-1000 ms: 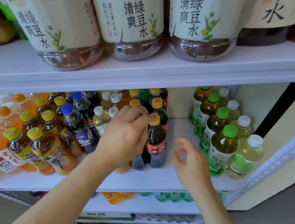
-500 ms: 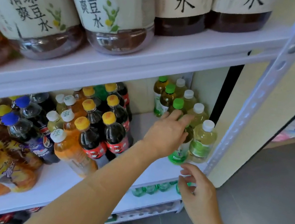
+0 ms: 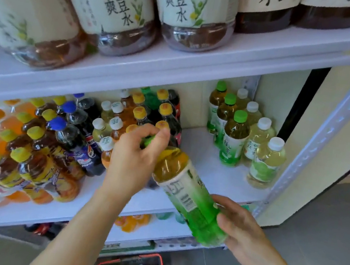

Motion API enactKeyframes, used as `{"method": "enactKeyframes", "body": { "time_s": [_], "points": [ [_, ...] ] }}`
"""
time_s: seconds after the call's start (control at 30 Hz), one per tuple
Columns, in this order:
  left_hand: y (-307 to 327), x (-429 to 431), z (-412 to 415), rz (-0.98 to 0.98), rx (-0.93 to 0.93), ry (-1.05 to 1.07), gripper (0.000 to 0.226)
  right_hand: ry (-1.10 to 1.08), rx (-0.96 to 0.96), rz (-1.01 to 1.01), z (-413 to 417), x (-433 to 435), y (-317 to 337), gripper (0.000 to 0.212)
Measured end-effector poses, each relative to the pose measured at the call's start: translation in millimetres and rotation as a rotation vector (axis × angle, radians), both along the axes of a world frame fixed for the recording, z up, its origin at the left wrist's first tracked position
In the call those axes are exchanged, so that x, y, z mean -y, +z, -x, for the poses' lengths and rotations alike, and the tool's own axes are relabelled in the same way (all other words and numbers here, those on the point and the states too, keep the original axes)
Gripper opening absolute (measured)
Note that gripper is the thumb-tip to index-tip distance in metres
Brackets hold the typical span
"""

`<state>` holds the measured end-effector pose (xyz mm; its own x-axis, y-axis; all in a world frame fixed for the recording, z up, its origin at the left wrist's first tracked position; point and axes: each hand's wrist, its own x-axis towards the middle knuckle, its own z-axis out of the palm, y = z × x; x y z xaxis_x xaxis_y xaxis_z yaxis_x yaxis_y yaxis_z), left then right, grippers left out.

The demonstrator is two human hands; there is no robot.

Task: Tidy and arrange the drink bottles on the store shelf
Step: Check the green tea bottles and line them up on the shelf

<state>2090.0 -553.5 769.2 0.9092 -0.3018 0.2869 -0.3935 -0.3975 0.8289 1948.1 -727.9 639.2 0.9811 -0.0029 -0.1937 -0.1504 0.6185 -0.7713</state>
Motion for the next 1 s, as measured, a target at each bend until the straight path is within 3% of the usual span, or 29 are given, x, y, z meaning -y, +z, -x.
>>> {"method": "enactKeyframes", "body": {
  "time_s": [0.1, 0.2, 0.33, 0.47, 0.53, 0.67, 0.73, 0.9, 1.0],
  "points": [
    [8, -33, 4, 0.116, -0.161, -0.006, 0.037, 0.026, -0.032, -0.067, 0, -22, 15, 0.066],
    [12, -62, 12, 0.136, -0.228, -0.075, 0.028, 0.185, -0.119, -0.283, 2, -50, 29, 0.060],
    [21, -101, 24, 0.138, -0.259, -0.248, 0.017, 0.377, -0.151, -0.223, 14, -75, 41, 0.049],
    [21, -129, 35, 0.195, -0.241, -0.219, 0.020, 0.516, -0.132, -0.333, 28, -98, 49, 0.052],
    [19, -138, 40, 0.212, -0.191, -0.147, 0.022, 0.469, -0.125, -0.338, 35, -109, 53, 0.054],
    [15, -149, 44, 0.231, -0.145, 0.004, 0.028, 0.173, -0.005, 0.088, 51, -124, 57, 0.065],
    [12, -151, 47, 0.271, -0.205, 0.032, 0.031, 0.021, 0.010, 0.208, 59, -129, 58, 0.070],
    [12, -159, 55, 0.218, -0.312, -0.153, 0.019, -0.116, -0.067, 0.050, 74, -131, 62, 0.048],
    [20, -157, 59, 0.154, -0.329, -0.332, 0.019, -0.076, -0.218, 0.005, 79, -123, 62, 0.063]
  ]
}}
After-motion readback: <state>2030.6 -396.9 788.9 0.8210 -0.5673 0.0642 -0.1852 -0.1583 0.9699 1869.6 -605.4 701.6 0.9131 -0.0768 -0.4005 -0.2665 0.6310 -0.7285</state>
